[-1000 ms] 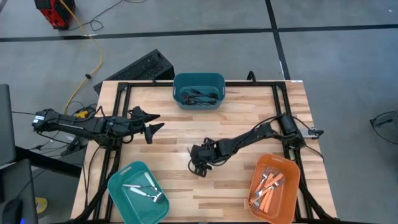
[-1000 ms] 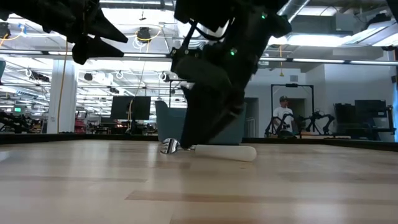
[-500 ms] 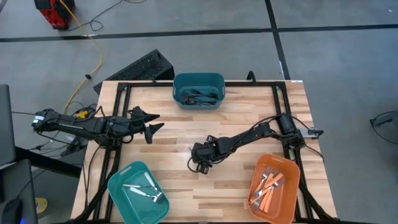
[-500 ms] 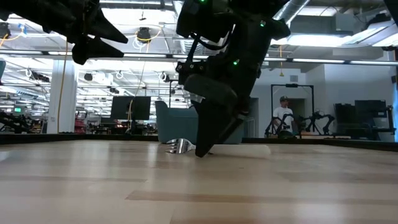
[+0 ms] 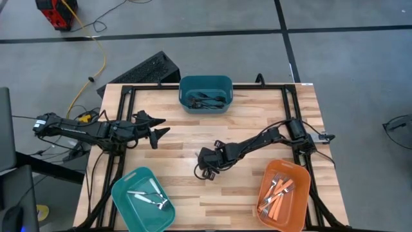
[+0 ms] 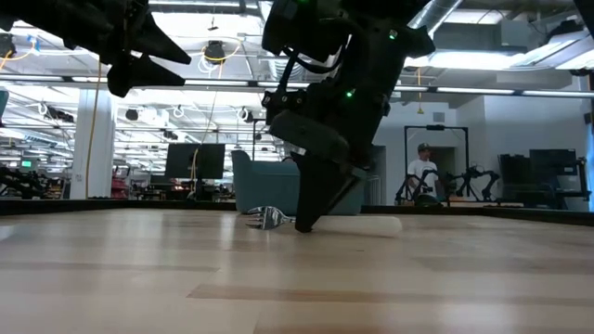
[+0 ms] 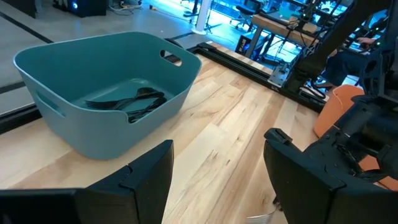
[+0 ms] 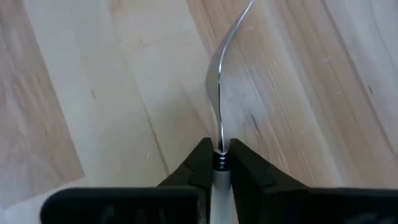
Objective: Sort silverware by color (type)
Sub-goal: Put the white fork into the green blue bin
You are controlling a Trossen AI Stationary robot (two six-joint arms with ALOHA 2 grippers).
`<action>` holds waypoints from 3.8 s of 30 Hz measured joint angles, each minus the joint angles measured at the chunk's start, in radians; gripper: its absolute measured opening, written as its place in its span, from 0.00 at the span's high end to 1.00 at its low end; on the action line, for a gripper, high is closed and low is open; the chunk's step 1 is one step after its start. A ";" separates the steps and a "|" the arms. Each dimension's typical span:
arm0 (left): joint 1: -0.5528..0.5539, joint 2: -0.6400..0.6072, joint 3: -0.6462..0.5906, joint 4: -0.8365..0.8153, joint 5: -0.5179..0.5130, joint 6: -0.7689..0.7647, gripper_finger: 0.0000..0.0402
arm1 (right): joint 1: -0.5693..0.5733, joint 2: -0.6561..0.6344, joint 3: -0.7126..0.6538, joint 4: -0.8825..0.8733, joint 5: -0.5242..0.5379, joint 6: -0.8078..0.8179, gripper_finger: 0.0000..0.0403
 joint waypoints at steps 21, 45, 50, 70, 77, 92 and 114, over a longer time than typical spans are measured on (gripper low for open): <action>0.000 0.000 0.000 0.017 0.030 -0.028 0.42 | 0.072 -0.139 -0.006 0.393 0.160 -0.188 0.86; 0.000 -0.001 0.000 0.067 0.027 -0.026 0.42 | 0.141 -0.065 -0.004 1.282 -0.103 -0.754 0.86; 0.000 -0.001 0.000 0.068 0.027 -0.024 0.42 | 0.138 -0.037 0.004 1.373 -0.176 -0.767 0.86; 0.000 -0.001 0.000 0.108 0.051 -0.008 0.42 | 0.113 0.279 0.462 1.232 -0.366 -0.749 0.86; 0.000 -0.001 0.000 0.108 0.053 0.001 0.42 | 0.109 0.399 0.651 1.147 -0.411 -0.746 0.86; 0.000 -0.001 0.000 0.107 0.053 0.002 0.42 | 0.073 0.501 0.770 1.047 -0.494 -0.687 0.86; 0.000 -0.001 0.000 0.119 0.047 -0.014 0.42 | 0.087 0.602 0.770 1.283 -0.386 -0.436 0.86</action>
